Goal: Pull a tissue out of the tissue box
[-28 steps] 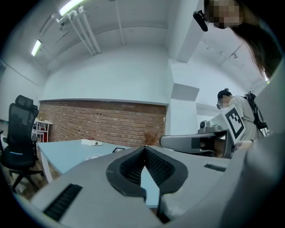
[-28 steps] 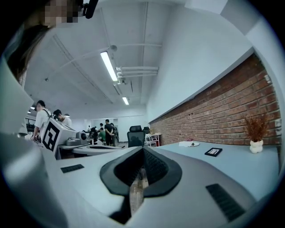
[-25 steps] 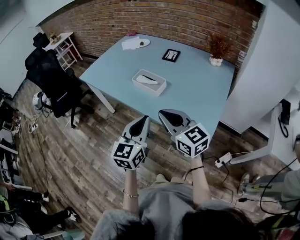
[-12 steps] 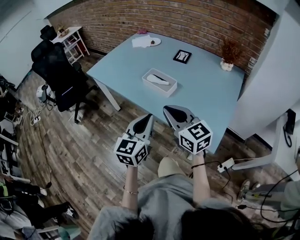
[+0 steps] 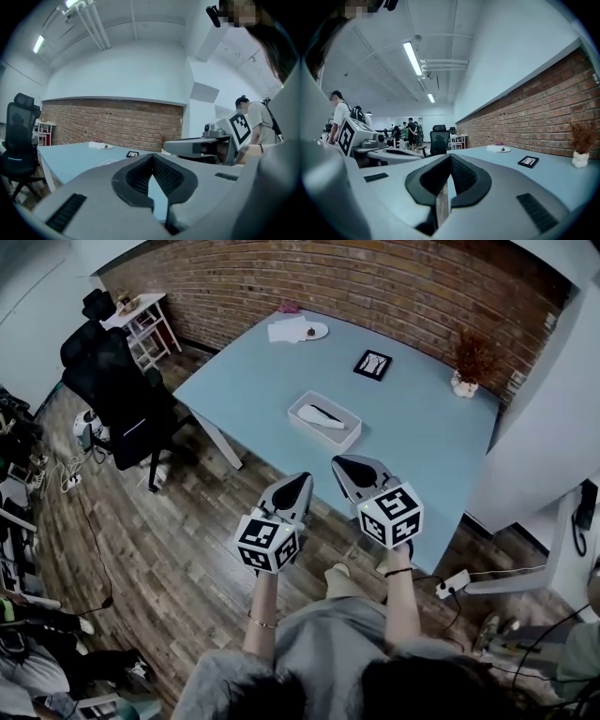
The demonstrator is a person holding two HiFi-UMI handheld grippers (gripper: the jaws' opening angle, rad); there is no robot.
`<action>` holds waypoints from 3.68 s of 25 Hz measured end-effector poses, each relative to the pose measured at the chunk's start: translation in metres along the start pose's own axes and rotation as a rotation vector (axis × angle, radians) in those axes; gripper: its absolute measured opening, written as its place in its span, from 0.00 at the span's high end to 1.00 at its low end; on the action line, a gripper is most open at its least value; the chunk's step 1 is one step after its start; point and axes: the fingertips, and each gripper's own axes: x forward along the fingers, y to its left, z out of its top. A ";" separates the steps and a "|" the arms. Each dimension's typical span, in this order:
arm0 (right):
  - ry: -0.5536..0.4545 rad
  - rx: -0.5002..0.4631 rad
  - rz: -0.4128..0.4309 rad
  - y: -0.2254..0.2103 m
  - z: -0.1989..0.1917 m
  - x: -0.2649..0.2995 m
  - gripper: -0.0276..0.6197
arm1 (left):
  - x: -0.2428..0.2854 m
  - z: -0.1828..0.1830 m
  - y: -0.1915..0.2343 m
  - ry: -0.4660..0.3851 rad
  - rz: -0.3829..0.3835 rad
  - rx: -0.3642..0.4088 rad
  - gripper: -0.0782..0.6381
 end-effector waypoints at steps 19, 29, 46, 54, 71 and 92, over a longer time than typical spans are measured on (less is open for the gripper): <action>0.200 -0.132 -0.015 -0.088 -0.019 0.097 0.96 | 0.074 0.006 0.082 0.048 0.057 -0.051 0.89; 0.320 -0.170 0.023 -0.111 -0.046 0.128 0.96 | 0.108 -0.019 0.101 0.093 0.072 -0.121 0.89; 0.443 -0.139 0.016 -0.139 -0.073 0.191 0.96 | 0.152 -0.043 0.160 0.191 0.002 -0.164 0.89; 0.583 -0.123 0.017 -0.144 -0.105 0.209 0.95 | 0.162 -0.058 0.183 0.228 -0.030 -0.194 0.89; 0.744 -0.111 -0.011 -0.143 -0.138 0.228 0.76 | 0.169 -0.074 0.204 0.272 -0.071 -0.232 0.89; 0.785 -0.185 -0.003 -0.154 -0.142 0.230 0.95 | 0.171 -0.087 0.202 0.296 -0.024 -0.278 0.89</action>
